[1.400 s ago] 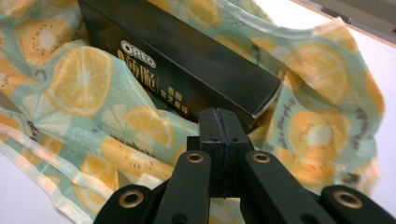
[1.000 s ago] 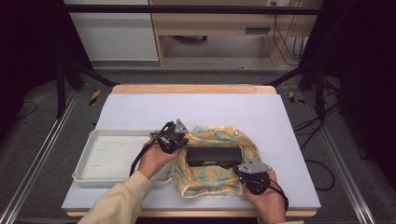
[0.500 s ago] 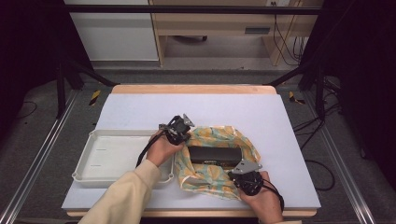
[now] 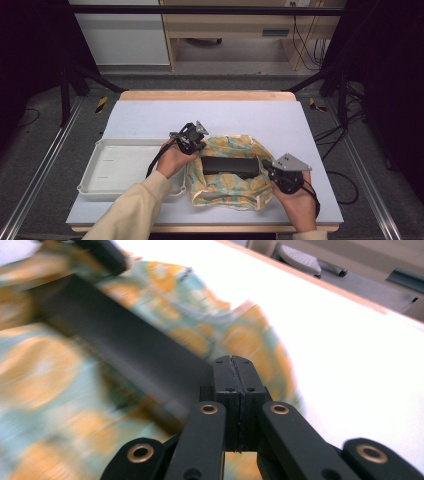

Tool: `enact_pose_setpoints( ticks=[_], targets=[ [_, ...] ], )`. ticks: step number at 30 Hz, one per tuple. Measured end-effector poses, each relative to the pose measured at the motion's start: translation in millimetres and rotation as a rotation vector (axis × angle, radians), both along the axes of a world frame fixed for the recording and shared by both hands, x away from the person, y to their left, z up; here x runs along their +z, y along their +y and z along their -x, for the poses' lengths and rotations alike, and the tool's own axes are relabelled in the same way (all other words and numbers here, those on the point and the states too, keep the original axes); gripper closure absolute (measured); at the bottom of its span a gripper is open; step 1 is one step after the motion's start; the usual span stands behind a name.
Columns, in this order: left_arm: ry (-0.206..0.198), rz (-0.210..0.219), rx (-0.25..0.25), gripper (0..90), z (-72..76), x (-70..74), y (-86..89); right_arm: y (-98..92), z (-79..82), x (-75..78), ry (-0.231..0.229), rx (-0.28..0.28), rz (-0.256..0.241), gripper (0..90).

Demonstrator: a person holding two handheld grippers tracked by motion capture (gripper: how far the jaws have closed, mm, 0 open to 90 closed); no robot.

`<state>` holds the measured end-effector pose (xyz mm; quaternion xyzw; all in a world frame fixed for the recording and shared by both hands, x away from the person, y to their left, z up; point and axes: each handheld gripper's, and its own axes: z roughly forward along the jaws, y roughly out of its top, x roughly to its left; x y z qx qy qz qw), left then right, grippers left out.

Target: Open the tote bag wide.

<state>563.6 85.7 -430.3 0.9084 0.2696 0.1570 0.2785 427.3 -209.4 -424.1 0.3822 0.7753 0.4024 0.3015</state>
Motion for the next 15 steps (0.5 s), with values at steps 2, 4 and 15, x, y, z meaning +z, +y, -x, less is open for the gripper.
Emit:
enact_pose_setpoints(
  ticks=[2,4,15],
  targets=[
    [-0.001,-0.012,-0.003,90.0,-2.3,1.1,-3.3,-3.5,-24.1,-9.1,0.028,-0.036,0.016,90.0],
    [0.002,-0.008,0.004,90.0,-4.2,0.3,-4.3,-4.1,-30.9,-15.0,0.052,-0.047,0.028,90.0],
    [0.047,-0.062,0.004,90.0,-17.0,-11.9,-7.7,-7.9,-45.8,-49.4,0.268,-0.102,0.065,90.0]
  ],
)
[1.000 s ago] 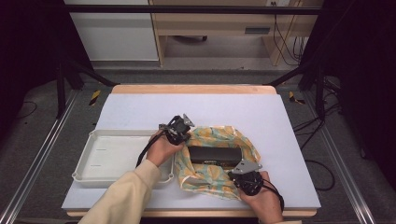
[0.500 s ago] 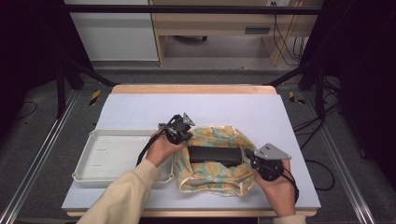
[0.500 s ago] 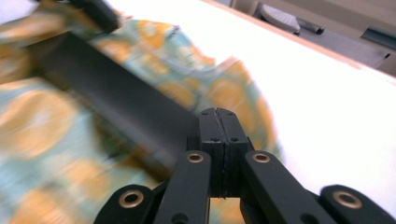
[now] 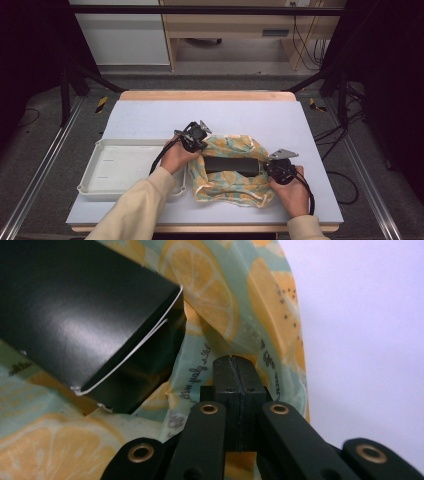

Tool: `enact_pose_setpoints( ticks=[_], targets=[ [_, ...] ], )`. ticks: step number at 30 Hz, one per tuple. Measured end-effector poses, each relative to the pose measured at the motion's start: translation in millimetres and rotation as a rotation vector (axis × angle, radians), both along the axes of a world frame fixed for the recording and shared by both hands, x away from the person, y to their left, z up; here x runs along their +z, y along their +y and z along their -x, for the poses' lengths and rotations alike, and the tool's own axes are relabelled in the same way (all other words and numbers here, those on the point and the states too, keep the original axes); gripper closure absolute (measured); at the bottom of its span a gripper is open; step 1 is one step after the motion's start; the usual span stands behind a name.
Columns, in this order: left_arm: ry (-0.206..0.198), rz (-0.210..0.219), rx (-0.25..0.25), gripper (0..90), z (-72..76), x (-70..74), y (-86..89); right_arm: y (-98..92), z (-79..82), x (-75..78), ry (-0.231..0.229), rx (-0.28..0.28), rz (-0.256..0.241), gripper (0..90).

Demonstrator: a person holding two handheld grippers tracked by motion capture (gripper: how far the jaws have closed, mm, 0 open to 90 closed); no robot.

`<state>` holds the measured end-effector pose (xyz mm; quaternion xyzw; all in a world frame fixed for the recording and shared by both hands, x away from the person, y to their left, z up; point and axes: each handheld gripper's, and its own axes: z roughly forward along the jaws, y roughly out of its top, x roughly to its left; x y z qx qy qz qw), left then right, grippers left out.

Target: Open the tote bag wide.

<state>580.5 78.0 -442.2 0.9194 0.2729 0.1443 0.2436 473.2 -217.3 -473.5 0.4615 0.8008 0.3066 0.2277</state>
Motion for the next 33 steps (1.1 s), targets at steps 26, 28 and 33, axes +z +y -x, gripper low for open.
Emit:
enact_pose_setpoints(
  ticks=[26,28,33],
  targets=[
    [-0.123,0.226,-0.109,90.0,91.4,52.3,32.5,20.9,56.4,48.9,-0.255,0.072,-0.121,90.0],
    [-0.104,0.225,-0.116,90.0,103.1,42.2,35.2,38.8,61.9,51.4,-0.261,0.128,-0.126,90.0],
    [-0.075,0.207,-0.122,90.0,109.6,25.0,37.4,72.7,62.9,45.2,-0.23,0.232,-0.118,90.0]
  ],
)
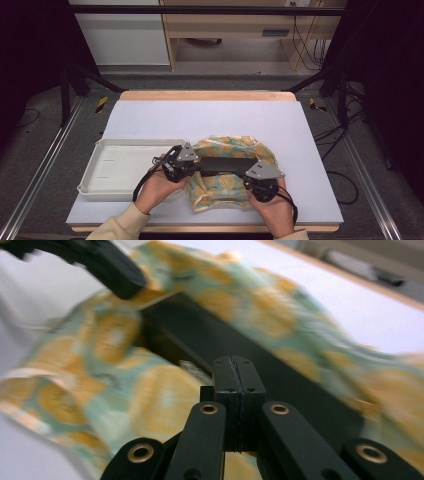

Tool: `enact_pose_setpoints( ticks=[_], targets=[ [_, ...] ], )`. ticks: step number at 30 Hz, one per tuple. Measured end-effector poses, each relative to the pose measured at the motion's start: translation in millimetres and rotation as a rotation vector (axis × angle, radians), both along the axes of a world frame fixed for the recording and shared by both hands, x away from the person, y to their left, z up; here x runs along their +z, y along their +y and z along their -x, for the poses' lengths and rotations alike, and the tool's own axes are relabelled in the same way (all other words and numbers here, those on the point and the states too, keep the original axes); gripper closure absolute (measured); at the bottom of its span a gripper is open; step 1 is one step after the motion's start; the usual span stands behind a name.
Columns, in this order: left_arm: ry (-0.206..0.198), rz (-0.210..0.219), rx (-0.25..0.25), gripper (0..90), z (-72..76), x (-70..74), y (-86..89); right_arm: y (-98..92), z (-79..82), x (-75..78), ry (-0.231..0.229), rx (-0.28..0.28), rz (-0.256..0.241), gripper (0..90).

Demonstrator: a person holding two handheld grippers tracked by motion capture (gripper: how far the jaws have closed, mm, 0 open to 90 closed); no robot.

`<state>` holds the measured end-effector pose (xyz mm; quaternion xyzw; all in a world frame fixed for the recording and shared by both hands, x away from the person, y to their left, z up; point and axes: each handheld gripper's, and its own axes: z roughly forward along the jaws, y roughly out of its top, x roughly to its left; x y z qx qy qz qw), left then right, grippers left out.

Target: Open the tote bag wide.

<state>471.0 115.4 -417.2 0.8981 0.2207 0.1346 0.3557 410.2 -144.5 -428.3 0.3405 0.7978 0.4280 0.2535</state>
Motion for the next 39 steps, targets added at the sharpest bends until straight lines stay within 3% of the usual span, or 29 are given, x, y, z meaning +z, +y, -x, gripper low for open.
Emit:
enact_pose_setpoints(
  ticks=[3,4,6,7,14,16,23,27,31,32,36,38,39],
  targets=[
    [0.002,-0.007,0.001,90.0,1.7,-2.5,0.3,16.4,-2.6,-6.6,0.027,0.036,0.037,90.0],
    [0.003,-0.01,0.0,90.0,3.9,-4.7,-0.3,23.3,-3.2,-13.8,0.059,0.052,0.06,90.0],
    [0.012,-0.022,-0.005,90.0,5.4,-8.5,0.3,25.2,-3.0,-16.4,0.071,0.057,0.076,90.0],
    [0.016,-0.022,-0.002,90.0,5.7,-10.2,0.4,28.5,-3.3,-22.9,0.099,0.069,0.111,90.0],
    [0.042,-0.077,-0.01,90.0,7.6,-23.7,-5.5,32.2,-7.5,-40.6,0.191,0.068,0.167,90.0],
    [0.043,-0.083,-0.011,90.0,8.1,-25.6,-6.9,32.4,-9.4,-45.5,0.22,0.068,0.168,90.0],
    [0.055,-0.121,-0.005,90.0,6.4,-32.7,-8.2,31.5,-10.6,-48.2,0.243,0.071,0.143,90.0],
    [0.052,-0.122,-0.01,90.0,5.6,-33.5,-7.6,24.9,-7.0,-39.5,0.216,0.075,0.106,90.0],
    [0.047,-0.111,-0.016,90.0,6.7,-31.2,-7.1,5.6,-2.0,-18.4,0.161,0.056,0.057,90.0],
    [0.048,-0.102,-0.018,90.0,6.9,-29.4,-6.4,-6.5,-2.6,-5.8,0.137,0.042,0.041,90.0],
    [0.048,-0.085,-0.016,90.0,6.9,-27.2,-4.9,-22.5,-8.7,10.4,0.114,0.027,0.05,88.7],
    [0.054,-0.075,-0.014,90.0,6.9,-26.1,-3.6,-31.2,-16.8,20.3,0.115,0.026,0.068,86.5],
    [0.061,-0.063,-0.018,90.0,7.2,-25.5,-3.0,-36.9,-28.3,27.3,0.123,0.033,0.098,83.7]
  ],
)
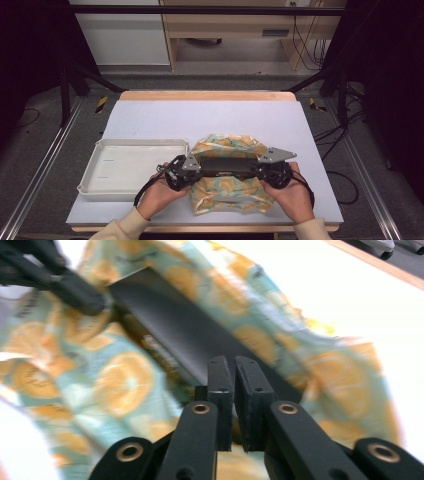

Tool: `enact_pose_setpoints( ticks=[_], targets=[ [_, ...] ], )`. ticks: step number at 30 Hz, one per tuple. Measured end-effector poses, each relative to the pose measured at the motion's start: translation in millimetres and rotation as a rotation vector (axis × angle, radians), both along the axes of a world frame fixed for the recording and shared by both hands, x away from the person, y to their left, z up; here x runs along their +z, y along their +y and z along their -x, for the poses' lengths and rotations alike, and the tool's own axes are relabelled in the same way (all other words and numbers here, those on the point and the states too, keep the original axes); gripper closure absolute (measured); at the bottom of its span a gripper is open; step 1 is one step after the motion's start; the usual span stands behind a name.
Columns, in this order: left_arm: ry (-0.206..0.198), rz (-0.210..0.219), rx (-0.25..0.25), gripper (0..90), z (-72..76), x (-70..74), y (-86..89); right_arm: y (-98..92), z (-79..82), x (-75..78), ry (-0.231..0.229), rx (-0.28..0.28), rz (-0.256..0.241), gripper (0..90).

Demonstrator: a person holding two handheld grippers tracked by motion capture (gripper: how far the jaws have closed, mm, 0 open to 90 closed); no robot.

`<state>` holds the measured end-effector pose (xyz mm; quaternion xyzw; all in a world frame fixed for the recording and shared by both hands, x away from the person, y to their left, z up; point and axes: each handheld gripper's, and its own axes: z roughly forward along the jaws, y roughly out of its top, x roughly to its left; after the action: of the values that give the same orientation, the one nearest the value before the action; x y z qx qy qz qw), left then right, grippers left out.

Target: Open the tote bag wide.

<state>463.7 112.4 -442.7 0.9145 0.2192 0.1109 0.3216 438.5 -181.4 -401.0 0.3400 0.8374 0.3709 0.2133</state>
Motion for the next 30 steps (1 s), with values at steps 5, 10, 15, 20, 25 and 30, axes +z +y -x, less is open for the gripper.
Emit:
enact_pose_setpoints(
  ticks=[5,10,15,20,25,30],
  targets=[
    [-0.006,0.03,0.002,83.5,1.2,6.0,1.0,-2.6,-21.8,-0.5,0.042,0.071,0.079,70.4],
    [-0.001,0.088,0.022,74.1,-1.8,10.3,2.8,-4.1,-33.3,-7.1,0.076,0.122,0.109,62.7],
    [-0.016,0.11,0.023,66.1,-1.6,15.3,6.2,-1.3,-38.2,-13.2,0.115,0.188,0.133,50.9],
    [-0.03,0.11,0.033,58.9,0.1,17.2,4.3,-0.1,-41.2,-14.0,0.133,0.207,0.127,46.6],
    [-0.041,0.129,0.047,50.7,-1.4,19.7,5.9,0.4,-43.5,-10.6,0.14,0.196,0.138,38.4],
    [-0.046,0.138,0.061,44.2,-2.3,18.6,10.2,-1.5,-45.7,-4.6,0.153,0.189,0.17,29.8]
  ],
)
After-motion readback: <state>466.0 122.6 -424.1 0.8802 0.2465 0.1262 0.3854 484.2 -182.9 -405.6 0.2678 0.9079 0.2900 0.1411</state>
